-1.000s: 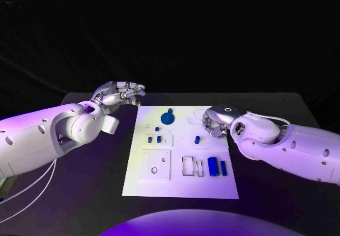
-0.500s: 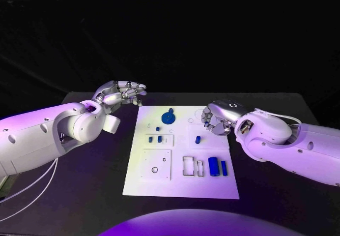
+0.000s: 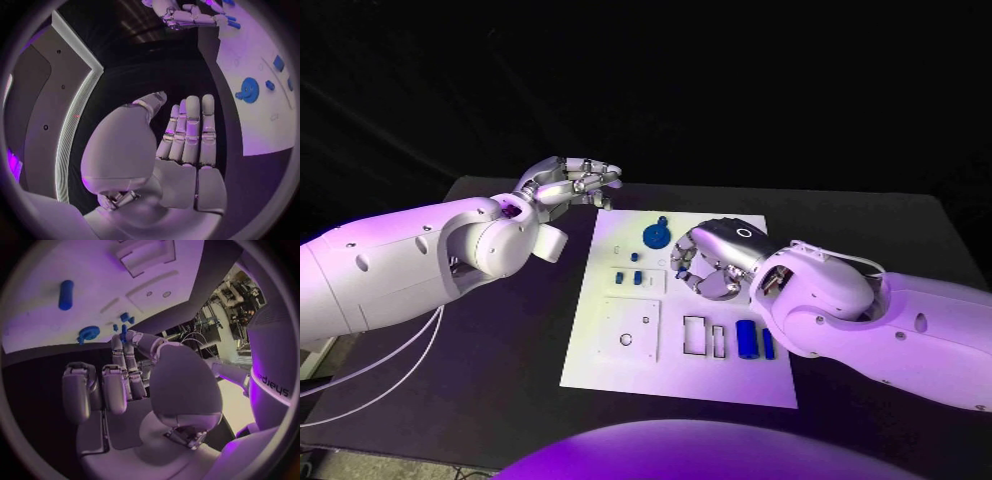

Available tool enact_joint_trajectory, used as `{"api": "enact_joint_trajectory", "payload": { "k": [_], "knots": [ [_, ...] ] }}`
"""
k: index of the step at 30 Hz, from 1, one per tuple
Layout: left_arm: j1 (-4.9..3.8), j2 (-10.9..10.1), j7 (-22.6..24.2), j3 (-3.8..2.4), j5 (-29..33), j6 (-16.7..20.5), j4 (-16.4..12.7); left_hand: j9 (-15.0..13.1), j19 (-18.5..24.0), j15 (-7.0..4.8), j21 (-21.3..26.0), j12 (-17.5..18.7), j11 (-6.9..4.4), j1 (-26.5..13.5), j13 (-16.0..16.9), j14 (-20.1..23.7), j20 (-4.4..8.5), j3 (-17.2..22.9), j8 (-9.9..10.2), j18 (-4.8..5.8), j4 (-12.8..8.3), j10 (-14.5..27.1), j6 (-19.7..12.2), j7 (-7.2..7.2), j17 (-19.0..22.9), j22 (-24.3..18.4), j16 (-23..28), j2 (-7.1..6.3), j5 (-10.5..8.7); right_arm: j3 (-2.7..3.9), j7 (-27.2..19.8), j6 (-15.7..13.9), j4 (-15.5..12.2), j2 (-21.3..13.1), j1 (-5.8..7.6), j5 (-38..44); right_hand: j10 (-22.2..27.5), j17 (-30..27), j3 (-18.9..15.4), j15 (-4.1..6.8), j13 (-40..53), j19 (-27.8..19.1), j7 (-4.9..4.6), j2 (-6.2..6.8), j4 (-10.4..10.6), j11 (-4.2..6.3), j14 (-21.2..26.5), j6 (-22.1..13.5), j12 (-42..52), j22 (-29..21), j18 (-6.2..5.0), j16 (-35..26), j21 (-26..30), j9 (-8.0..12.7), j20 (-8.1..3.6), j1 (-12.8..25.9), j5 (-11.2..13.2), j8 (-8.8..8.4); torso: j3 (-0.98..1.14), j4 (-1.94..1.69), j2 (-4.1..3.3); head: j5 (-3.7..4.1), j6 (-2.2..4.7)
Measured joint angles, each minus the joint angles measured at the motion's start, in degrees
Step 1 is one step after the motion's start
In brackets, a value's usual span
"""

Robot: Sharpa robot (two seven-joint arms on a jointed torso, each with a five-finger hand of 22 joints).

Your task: Assemble the parts on the task board

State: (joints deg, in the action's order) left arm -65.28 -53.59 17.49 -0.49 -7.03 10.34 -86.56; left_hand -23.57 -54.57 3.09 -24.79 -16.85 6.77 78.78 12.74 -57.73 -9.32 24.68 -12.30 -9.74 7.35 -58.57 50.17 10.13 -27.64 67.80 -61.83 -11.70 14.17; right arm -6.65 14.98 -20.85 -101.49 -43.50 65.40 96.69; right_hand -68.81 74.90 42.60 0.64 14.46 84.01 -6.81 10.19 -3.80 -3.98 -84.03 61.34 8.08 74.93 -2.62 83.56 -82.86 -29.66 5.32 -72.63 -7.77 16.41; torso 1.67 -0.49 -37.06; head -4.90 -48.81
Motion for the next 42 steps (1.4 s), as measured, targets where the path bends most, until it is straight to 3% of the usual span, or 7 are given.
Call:
{"api": "enact_joint_trajectory", "payload": {
  "k": [11,17,30,42],
  "knots": [
    [0.00,1.3,0.0,0.01,0.0,0.0,-0.1,0.0,0.0,0.00,0.0,0.0,0.21,0.0,0.0,0.0,0.00,0.0,0.0,0.01,0.0,0.2,-0.2,0.20,0.1,0.0,0.0,0.00,0.00,-0.76,-1.4,-0.1,2.6,4.9,-4.00,-0.2,0.0,0.0,0.0,0.00,0.0,0.0,0.00,0.01,-0.3,0.00,0.0,0.0,0.0,0.0,0.00,0.0,0.0,-0.1,0.00,0.0,-0.2,-0.01,-0.08,0.00,-0.07,-1.90,-0.63],
    [-0.01,1.9,0.0,0.02,0.0,0.0,-0.1,0.0,0.0,0.00,0.0,0.0,0.21,0.0,0.0,0.0,0.00,0.2,0.0,0.00,-0.2,0.2,-0.2,0.20,0.1,0.0,0.0,0.00,0.00,-0.86,-1.9,-0.1,4.3,7.0,-5.77,-0.1,0.0,0.0,0.0,0.00,0.1,0.0,0.00,0.01,-0.3,0.00,0.0,0.0,-0.2,0.0,0.00,0.0,0.0,-0.1,0.00,0.0,-0.2,-0.01,0.01,0.06,-0.08,-2.61,-1.03],
    [-0.01,2.2,-0.2,0.02,-0.1,-0.1,-0.1,0.0,0.0,0.00,0.0,0.0,0.21,0.0,0.0,0.0,0.00,0.2,0.0,0.01,-0.2,0.2,-0.2,0.20,0.1,0.0,0.0,0.00,0.00,-0.94,-2.1,-0.1,6.2,8.7,-7.24,0.8,0.0,0.0,0.0,0.00,0.1,0.0,-0.13,0.17,-0.3,0.00,0.0,-0.1,-0.4,0.0,0.00,0.0,0.0,-0.1,0.01,0.2,-0.5,-0.02,0.07,0.04,-0.10,-3.71,-1.19],
    [-0.01,2.3,-0.4,0.02,-0.2,-0.2,-0.1,0.0,0.0,0.00,0.0,0.0,0.20,0.0,0.0,0.0,0.00,0.2,0.0,0.01,-0.2,0.2,-0.2,0.20,0.1,0.0,0.0,0.00,0.00,-1.03,-2.2,0.0,7.3,9.2,-7.57,1.3,0.0,0.0,-0.2,0.00,0.1,0.0,-0.16,0.40,-0.5,0.00,0.0,-0.2,-0.6,0.0,0.00,0.0,0.0,-0.1,0.01,0.4,-0.5,-0.02,0.06,0.04,-0.11,-3.95,-1.20]
  ]
}}
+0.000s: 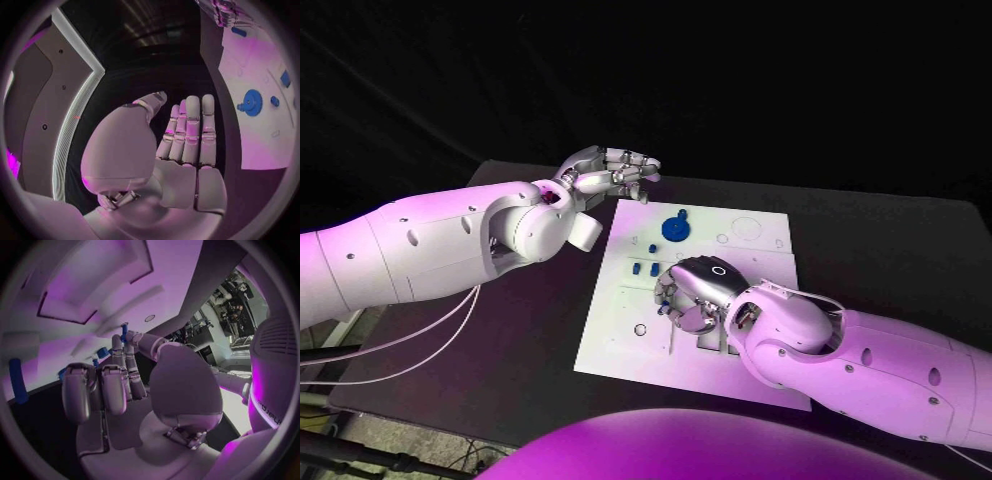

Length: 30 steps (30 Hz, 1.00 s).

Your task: Assemble the parts on the task board

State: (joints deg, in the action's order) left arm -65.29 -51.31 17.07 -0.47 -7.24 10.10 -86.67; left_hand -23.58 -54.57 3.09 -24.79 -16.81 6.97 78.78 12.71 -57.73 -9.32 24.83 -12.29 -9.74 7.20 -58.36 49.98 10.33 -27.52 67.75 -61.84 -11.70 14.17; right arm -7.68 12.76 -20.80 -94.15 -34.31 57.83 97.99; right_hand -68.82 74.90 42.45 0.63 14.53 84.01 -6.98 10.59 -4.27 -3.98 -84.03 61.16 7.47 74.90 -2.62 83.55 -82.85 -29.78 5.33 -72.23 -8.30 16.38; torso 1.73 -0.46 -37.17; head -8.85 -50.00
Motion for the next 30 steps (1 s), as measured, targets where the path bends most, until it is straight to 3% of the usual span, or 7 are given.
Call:
{"api": "enact_joint_trajectory", "payload": {
  "k": [24,30],
  "knots": [
    [0.00,-0.1,-0.3,0.00,-0.2,-0.3,0.0,0.0,0.0,0.00,0.0,0.0,0.00,0.0,-0.1,0.0,0.00,0.0,-0.3,0.00,0.0,0.0,0.0,0.00,0.0,0.0,0.0,0.00,0.00,-0.25,-0.1,0.4,1.0,0.9,-0.14,1.0,0.0,0.0,-0.4,0.00,0.1,0.0,-0.09,0.22,-0.2,0.00,0.0,-0.1,-0.2,0.0,0.00,0.0,0.0,-0.2,0.00,0.2,-0.1,-0.22,0.02,0.02,0.03,-0.15,0.00],
    [0.00,-0.1,-0.4,0.00,-0.3,-0.3,0.2,0.0,0.0,0.00,0.0,0.0,0.00,0.0,-0.1,0.0,0.00,0.2,-0.3,0.00,0.2,0.0,0.0,0.00,0.0,-0.1,0.0,0.00,0.00,-0.33,-0.2,0.7,0.8,0.9,-0.18,1.1,-0.5,0.0,-2.4,0.00,0.4,0.0,-0.19,1.89,0.2,0.29,0.0,-0.9,-1.1,0.0,0.00,0.0,0.0,-0.3,0.00,1.9,-1.6,-0.67,-0.02,0.02,0.03,-0.02,-0.01]
  ]
}}
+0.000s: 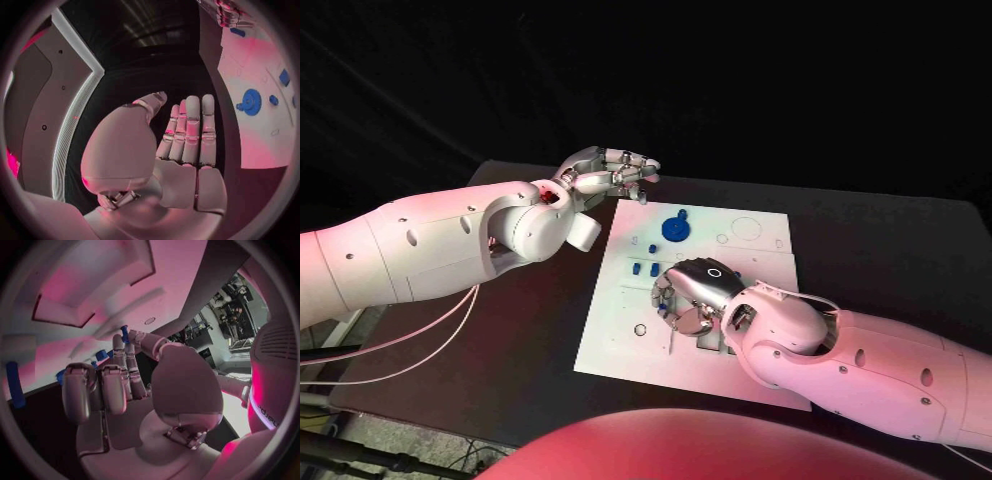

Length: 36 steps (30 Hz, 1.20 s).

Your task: Assemble the parts on the task board

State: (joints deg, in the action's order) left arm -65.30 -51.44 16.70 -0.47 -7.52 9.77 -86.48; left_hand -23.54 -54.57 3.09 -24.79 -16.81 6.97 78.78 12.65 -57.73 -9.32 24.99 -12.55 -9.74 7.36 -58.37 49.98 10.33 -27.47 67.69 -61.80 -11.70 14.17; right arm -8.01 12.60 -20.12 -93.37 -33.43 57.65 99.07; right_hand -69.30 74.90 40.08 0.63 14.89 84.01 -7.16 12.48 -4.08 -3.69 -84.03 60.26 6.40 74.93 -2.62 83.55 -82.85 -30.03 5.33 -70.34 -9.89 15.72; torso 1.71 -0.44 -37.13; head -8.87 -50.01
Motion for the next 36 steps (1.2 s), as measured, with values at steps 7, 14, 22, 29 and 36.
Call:
{"api": "enact_joint_trajectory", "payload": {
  "k": [7,14,22,29,36],
  "knots": [
    [0.00,0.0,0.0,0.00,0.0,0.0,0.2,0.0,0.0,0.00,0.0,0.0,0.00,0.0,0.0,0.0,0.00,0.0,0.0,0.00,0.0,0.0,0.0,0.00,0.0,0.0,0.2,0.00,0.00,-0.18,0.0,0.4,0.0,-0.1,-0.18,0.0,1.6,0.0,-1.0,-0.43,-0.2,-0.1,-0.67,1.43,0.7,-1.02,0.0,-1.4,-1.3,0.0,0.01,0.0,0.8,0.6,0.35,1.4,-0.1,-1.32,-0.01,0.00,-0.01,0.10,0.00],
    [0.00,0.0,-0.1,0.00,-0.1,-0.1,0.3,0.0,0.0,0.00,0.0,0.0,0.00,0.0,0.0,0.0,0.00,0.0,0.0,0.00,0.0,0.0,0.0,0.00,0.0,0.0,0.2,0.00,0.00,-0.19,0.0,0.4,-0.2,-0.3,-0.18,-0.1,4.0,0.0,-2.1,-0.97,-0.5,0.0,-1.27,1.96,0.8,-1.46,-0.1,-2.8,-2.3,0.0,0.00,0.0,2.3,1.2,0.85,2.0,-0.1,-2.53,0.03,-0.01,-0.01,0.07,0.00],
    [0.00,0.0,-0.1,0.01,-0.1,-0.1,0.3,0.0,0.0,0.00,0.0,0.0,0.00,0.0,0.0,0.0,0.00,0.0,0.0,0.00,0.0,0.0,0.0,0.00,0.0,0.0,0.2,0.00,0.00,-0.25,0.0,-0.5,-0.7,-1.5,-0.21,-0.1,9.1,-2.4,-5.6,-1.97,-1.9,-0.8,-2.22,2.08,0.5,-2.75,0.1,-5.4,-2.6,0.0,0.01,-1.8,8.8,2.8,2.27,2.1,-0.1,-4.55,0.05,0.01,0.01,0.19,0.00],
    [0.00,-0.1,-0.2,0.02,-0.1,-0.2,0.4,0.0,0.0,0.00,0.0,0.0,0.00,0.0,0.0,0.0,0.00,0.0,0.0,0.00,0.0,0.0,0.0,0.00,0.0,0.0,0.2,0.00,0.00,0.07,0.2,-1.7,-4.7,-6.2,0.44,-0.2,9.1,-2.4,-6.3,-1.97,-1.9,-0.8,-2.22,1.85,0.7,-2.75,0.1,-5.4,-2.3,0.0,0.01,-1.8,8.8,3.0,2.27,1.8,-0.1,-4.76,0.06,0.04,0.07,0.62,0.00],
    [0.01,-0.2,-0.3,0.07,-0.1,-0.3,0.5,0.0,0.0,0.00,0.0,0.0,0.00,0.0,0.0,0.0,0.00,0.2,0.0,0.00,-0.2,0.0,0.0,0.00,0.1,-0.1,0.2,0.00,0.00,0.76,0.8,-1.9,-7.9,-12.8,4.74,-2.2,9.1,-1.9,-6.6,-1.97,-1.9,-0.8,-2.22,1.63,0.7,-2.75,0.1,-5.4,-2.1,0.0,0.01,-1.8,8.0,3.0,2.27,1.6,-0.3,-4.76,0.07,0.16,0.12,1.43,0.00]
  ]
}}
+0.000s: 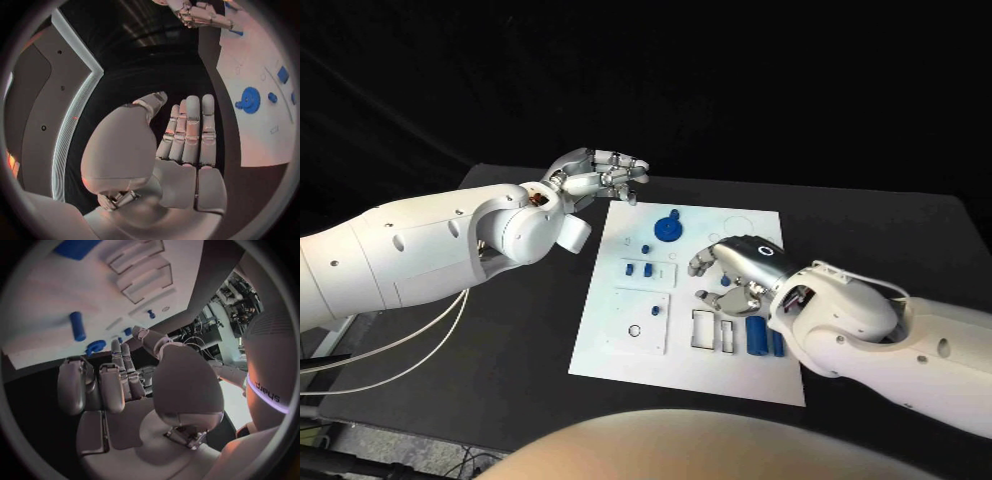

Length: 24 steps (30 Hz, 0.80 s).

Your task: Assemble the parts on the task board

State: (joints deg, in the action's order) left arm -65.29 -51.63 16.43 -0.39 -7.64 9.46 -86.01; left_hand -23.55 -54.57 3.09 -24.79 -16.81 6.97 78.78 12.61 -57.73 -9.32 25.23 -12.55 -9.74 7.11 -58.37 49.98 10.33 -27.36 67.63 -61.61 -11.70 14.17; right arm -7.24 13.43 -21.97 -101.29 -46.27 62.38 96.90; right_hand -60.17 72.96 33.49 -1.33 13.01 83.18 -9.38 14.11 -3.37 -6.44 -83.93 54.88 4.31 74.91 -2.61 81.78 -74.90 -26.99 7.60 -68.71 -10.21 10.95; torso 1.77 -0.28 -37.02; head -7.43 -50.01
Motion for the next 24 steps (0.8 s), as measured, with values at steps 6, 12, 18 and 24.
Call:
{"api": "enact_joint_trajectory", "payload": {
  "k": [6,12,18,24],
  "knots": [
    [0.00,0.0,0.0,0.06,0.0,-0.1,0.0,0.0,0.0,0.00,0.0,0.0,0.00,0.0,0.0,0.0,0.00,0.0,0.0,0.00,0.0,0.0,0.0,0.00,0.0,0.0,0.0,0.00,0.00,0.21,0.7,1.5,0.5,-3.6,2.67,-2.6,0.6,0.3,-3.1,0.00,-0.4,0.0,0.85,0.22,0.3,0.22,0.0,-0.9,0.2,0.0,0.00,0.0,0.1,0.9,0.00,-0.5,0.2,-0.99,-0.07,0.09,0.03,0.71,0.03],
    [0.00,0.0,-0.1,0.08,0.0,-0.2,0.1,0.0,0.0,0.00,0.0,0.0,0.00,0.0,0.0,0.0,0.00,0.0,0.0,0.00,0.0,0.0,0.0,0.00,0.0,0.0,0.0,0.00,0.00,0.17,1.3,3.8,2.1,-4.2,3.24,-3.8,1.2,0.3,-5.5,0.00,-0.6,0.0,1.02,-0.44,0.6,0.20,0.0,-1.0,0.5,0.0,0.00,0.0,0.7,1.5,0.00,-1.7,0.8,-1.34,-0.07,0.16,0.07,0.97,0.28],
    [0.00,-0.1,-0.1,0.12,0.0,-0.3,0.1,0.0,0.0,0.00,0.0,0.0,0.00,0.0,0.0,0.0,0.00,0.0,0.0,0.00,0.0,0.0,0.0,0.00,0.0,0.0,0.0,0.00,0.00,0.11,1.4,5.6,3.3,-3.3,3.16,-3.9,1.3,0.4,-5.7,0.00,-0.6,0.0,1.02,-1.04,0.8,0.30,0.0,-1.0,0.8,0.0,0.00,0.0,0.7,1.6,0.00,-2.3,0.8,-1.33,-0.02,0.04,0.01,1.04,0.33],
    [0.01,-0.2,-0.1,0.14,0.0,-0.4,0.2,0.0,0.0,0.00,0.0,0.0,0.00,0.0,0.0,0.0,0.00,0.0,0.0,0.00,0.0,0.0,0.0,0.00,0.0,0.0,0.0,0.00,0.00,0.00,1.4,6.9,4.0,-2.7,2.88,-3.9,0.9,0.3,-5.7,0.00,-0.6,0.1,1.15,-1.26,0.8,0.41,0.0,-0.9,1.4,0.0,0.00,0.0,0.5,1.8,-0.13,-2.5,1.0,-1.33,-0.10,0.02,-0.04,0.96,0.17]
  ]
}}
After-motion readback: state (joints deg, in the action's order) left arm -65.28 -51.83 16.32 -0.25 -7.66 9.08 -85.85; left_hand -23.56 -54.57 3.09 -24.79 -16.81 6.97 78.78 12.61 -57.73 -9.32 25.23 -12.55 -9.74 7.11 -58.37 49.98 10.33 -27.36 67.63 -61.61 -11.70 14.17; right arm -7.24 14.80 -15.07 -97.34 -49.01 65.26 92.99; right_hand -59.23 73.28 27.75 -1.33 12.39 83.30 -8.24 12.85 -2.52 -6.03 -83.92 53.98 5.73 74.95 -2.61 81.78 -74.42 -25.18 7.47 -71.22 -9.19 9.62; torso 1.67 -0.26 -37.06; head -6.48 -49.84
